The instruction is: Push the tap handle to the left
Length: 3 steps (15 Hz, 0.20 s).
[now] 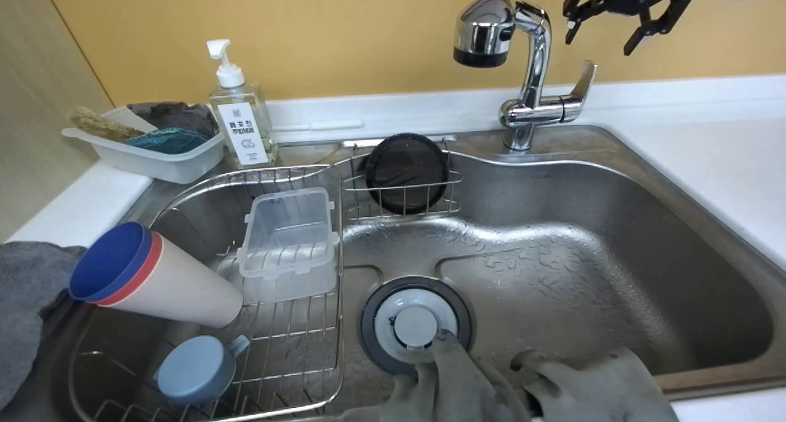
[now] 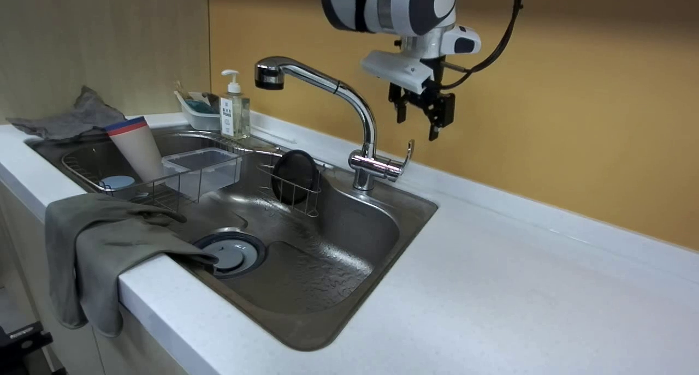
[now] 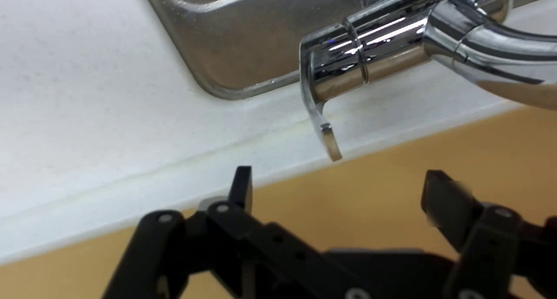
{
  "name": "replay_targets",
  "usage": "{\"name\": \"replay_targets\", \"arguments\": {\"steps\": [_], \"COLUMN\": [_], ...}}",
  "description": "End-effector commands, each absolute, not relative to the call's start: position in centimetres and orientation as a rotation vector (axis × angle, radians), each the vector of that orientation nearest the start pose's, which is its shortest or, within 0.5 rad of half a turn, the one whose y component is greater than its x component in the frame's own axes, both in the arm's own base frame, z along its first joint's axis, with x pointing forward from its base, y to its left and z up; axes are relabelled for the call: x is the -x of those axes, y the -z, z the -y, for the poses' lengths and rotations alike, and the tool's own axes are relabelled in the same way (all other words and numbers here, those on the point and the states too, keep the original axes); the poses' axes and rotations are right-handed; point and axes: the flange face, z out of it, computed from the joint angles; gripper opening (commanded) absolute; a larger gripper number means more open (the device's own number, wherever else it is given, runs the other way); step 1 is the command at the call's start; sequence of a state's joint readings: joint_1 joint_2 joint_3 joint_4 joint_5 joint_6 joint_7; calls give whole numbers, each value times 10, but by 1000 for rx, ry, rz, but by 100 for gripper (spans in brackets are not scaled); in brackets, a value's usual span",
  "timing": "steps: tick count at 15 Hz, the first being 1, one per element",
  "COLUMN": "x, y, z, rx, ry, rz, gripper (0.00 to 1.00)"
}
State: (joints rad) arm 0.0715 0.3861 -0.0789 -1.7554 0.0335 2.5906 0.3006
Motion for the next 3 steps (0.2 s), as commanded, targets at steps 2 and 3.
{"name": "replay_targets", "arguments": {"steps": [2, 3], "x": [-673, -671], "y": [-418, -416], "z": [-8, -10], "rx": [3085, 3115], "ry": [597, 544], "rz": [-513, -502], "gripper": [100, 100]}}
